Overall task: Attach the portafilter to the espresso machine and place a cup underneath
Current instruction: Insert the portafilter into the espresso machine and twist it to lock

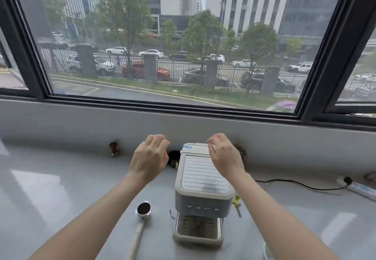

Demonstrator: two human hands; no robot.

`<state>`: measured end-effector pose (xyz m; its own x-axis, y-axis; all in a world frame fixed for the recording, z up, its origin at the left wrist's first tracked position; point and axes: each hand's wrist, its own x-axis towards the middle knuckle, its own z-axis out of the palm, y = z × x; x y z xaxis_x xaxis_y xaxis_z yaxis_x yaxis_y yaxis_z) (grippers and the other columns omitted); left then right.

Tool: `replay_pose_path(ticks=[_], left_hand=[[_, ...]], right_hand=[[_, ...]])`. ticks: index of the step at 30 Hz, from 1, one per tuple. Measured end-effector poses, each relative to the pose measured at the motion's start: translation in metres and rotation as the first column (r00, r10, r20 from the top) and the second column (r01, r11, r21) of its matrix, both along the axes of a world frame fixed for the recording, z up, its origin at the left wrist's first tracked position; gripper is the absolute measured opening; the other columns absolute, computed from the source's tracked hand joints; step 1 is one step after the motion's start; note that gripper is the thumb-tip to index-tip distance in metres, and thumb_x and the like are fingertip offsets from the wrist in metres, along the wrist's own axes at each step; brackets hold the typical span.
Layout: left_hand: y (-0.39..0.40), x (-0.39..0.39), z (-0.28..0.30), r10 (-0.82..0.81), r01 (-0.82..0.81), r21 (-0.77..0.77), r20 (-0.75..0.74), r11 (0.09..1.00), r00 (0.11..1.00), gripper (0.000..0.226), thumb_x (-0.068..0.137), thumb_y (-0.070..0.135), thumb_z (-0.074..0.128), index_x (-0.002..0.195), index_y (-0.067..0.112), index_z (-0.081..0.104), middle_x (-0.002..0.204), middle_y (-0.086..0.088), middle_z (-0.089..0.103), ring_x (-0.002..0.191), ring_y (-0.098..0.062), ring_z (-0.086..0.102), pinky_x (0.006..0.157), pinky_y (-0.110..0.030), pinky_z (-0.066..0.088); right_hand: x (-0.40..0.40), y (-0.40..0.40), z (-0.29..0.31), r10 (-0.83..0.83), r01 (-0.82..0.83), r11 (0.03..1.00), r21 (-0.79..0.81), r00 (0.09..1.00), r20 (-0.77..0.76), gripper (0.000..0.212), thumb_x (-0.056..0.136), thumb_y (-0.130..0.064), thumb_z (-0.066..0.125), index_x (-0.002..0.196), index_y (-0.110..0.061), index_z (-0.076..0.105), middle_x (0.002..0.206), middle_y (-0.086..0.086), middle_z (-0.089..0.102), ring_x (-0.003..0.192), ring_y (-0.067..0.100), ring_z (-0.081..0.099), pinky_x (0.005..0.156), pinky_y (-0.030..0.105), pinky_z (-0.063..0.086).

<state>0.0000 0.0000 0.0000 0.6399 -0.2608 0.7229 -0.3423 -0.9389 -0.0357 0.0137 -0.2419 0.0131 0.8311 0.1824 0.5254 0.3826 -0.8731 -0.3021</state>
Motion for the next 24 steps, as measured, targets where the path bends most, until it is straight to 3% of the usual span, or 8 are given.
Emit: replay_pose_path(ticks=[3,7,11,13,17,19,21,24], left_hand=[[0.004,-0.007,-0.042,0.028,-0.027,0.005,-0.070,1.000,0.997,0.021,0.074,0.012,0.055,0.093,0.012,0.064,0.094,-0.005,0.065,0.083,-0.026,0.060,0.060,-0.035,0.052],[0.016,-0.026,-0.114,0.137,-0.142,0.009,-0.349,0.990,0.927,0.019,0.067,0.009,0.069,0.083,0.011,0.060,0.081,-0.007,0.058,0.062,-0.027,0.058,0.039,-0.031,0.038],[0.034,-0.048,-0.182,0.241,-0.253,0.061,-0.574,0.966,0.783,0.028,0.059,0.011,0.077,0.077,0.009,0.056,0.073,-0.006,0.053,0.052,-0.023,0.054,0.030,-0.024,0.030],[0.039,-0.056,-0.208,0.271,-0.288,0.081,-0.639,0.954,0.720,0.030,0.056,0.008,0.079,0.075,0.008,0.055,0.068,-0.007,0.050,0.048,-0.023,0.051,0.028,-0.022,0.026],[0.050,-0.069,-0.242,0.337,-0.341,0.144,-0.712,0.929,0.616,0.040,0.039,0.002,0.087,0.066,0.005,0.057,0.058,-0.007,0.042,0.041,-0.020,0.035,0.034,-0.016,0.016],[0.053,-0.073,-0.254,0.388,-0.334,0.231,-0.736,0.914,0.554,0.040,0.034,0.001,0.087,0.060,0.004,0.057,0.061,-0.005,0.030,0.047,-0.018,0.027,0.036,-0.016,0.017],[0.053,-0.079,-0.262,0.431,-0.357,0.292,-0.800,0.887,0.417,0.030,0.059,0.014,0.082,0.078,0.006,0.061,0.073,-0.004,0.038,0.056,-0.020,0.042,0.037,-0.025,0.026],[0.051,-0.080,-0.277,0.438,-0.453,0.256,-0.824,0.854,0.360,0.024,0.089,0.022,0.051,0.107,0.007,0.048,0.102,-0.006,0.056,0.086,-0.022,0.063,0.052,-0.030,0.038]], right_hand=[[0.005,0.000,-0.028,-0.082,0.081,0.997,-0.011,0.990,-0.115,0.030,0.096,-0.022,0.041,0.114,-0.011,0.062,0.124,0.002,0.058,0.113,0.022,0.054,0.083,0.033,0.049],[0.008,-0.001,-0.064,-0.140,0.119,0.988,-0.095,0.954,-0.265,0.049,0.094,-0.035,0.024,0.123,-0.014,0.058,0.139,0.003,0.052,0.129,0.020,0.045,0.106,0.034,0.039],[0.008,-0.008,-0.077,-0.146,0.142,0.989,-0.037,0.935,-0.323,0.035,0.095,-0.030,0.040,0.122,-0.015,0.056,0.138,0.000,0.050,0.122,0.024,0.050,0.097,0.033,0.039],[0.011,-0.010,-0.079,-0.144,0.143,0.989,-0.028,0.932,-0.333,0.037,0.094,-0.029,0.043,0.128,-0.016,0.054,0.140,0.000,0.049,0.124,0.025,0.048,0.099,0.034,0.037],[0.019,-0.013,-0.088,-0.115,0.142,0.989,0.044,0.919,-0.376,0.039,0.094,-0.029,0.045,0.131,-0.019,0.052,0.145,-0.004,0.045,0.131,0.019,0.041,0.103,0.032,0.033],[0.020,-0.015,-0.090,-0.100,0.142,0.986,0.082,0.915,-0.391,0.038,0.094,-0.028,0.046,0.131,-0.019,0.052,0.147,-0.003,0.043,0.135,0.017,0.037,0.106,0.031,0.031],[0.021,-0.014,-0.092,-0.080,0.139,0.982,0.127,0.919,-0.386,0.037,0.094,-0.025,0.048,0.129,-0.017,0.054,0.147,0.000,0.043,0.137,0.018,0.035,0.108,0.029,0.028],[0.021,-0.013,-0.092,-0.086,0.153,0.976,0.158,0.927,-0.365,0.037,0.095,-0.023,0.049,0.130,-0.014,0.054,0.147,0.002,0.041,0.138,0.017,0.033,0.107,0.024,0.024]])
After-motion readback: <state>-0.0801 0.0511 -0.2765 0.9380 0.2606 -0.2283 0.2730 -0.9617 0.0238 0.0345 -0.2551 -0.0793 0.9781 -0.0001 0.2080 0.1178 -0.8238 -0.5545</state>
